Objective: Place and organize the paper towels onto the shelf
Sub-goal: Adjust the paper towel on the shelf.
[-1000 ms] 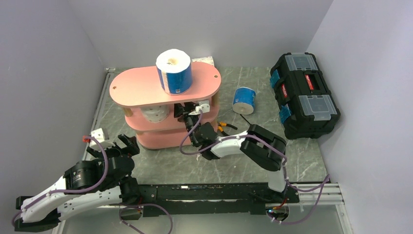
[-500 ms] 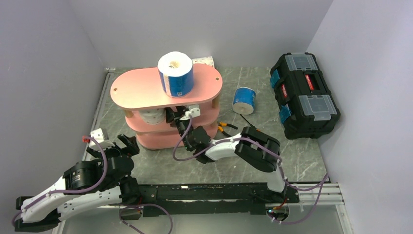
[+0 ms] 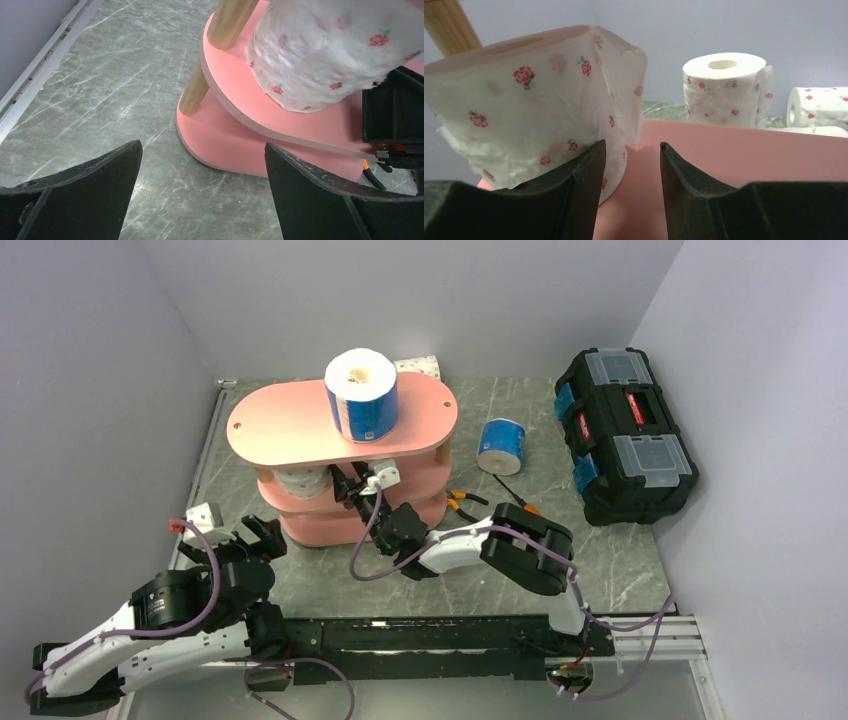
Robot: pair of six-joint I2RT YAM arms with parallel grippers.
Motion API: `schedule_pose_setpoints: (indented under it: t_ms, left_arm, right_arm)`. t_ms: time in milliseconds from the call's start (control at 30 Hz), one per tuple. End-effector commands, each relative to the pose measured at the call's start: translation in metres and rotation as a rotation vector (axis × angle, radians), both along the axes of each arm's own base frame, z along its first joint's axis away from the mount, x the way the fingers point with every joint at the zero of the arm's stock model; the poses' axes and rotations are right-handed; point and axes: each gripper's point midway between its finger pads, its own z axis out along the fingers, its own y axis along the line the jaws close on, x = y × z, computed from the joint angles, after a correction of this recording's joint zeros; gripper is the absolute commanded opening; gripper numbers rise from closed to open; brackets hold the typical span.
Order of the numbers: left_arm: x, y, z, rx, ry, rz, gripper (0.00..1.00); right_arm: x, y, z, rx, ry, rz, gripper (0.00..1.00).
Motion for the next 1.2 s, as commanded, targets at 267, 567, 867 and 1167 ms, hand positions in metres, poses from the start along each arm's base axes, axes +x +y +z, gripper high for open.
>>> schedule_pose_setpoints:
  t_ms: [267, 567, 867, 1167]
  left_arm:
    - [0.000, -0.001, 0.001, -0.018, -0.005, -0.005, 0.99]
    - [0.000, -0.001, 0.001, -0.018, -0.006, -0.005, 0.99]
    - [0.000, -0.002, 0.001, -0.017, -0.003, -0.012, 0.99]
    - [0.001, -0.016, 0.001, 0.003, 0.004, -0.077, 0.99]
  right_arm:
    - [-0.025, 0.031, -0.017, -0.115, -0.030, 0.097, 0.48]
    - [-0.025, 0.017, -0.007, -0.101, -0.034, 0.057, 0.51]
    - [-0.031, -0.035, 0.026, -0.060, -0.039, -0.026, 0.54]
    - [-0.075, -0.082, 0.021, -0.243, -0.033, 0.104, 0.61]
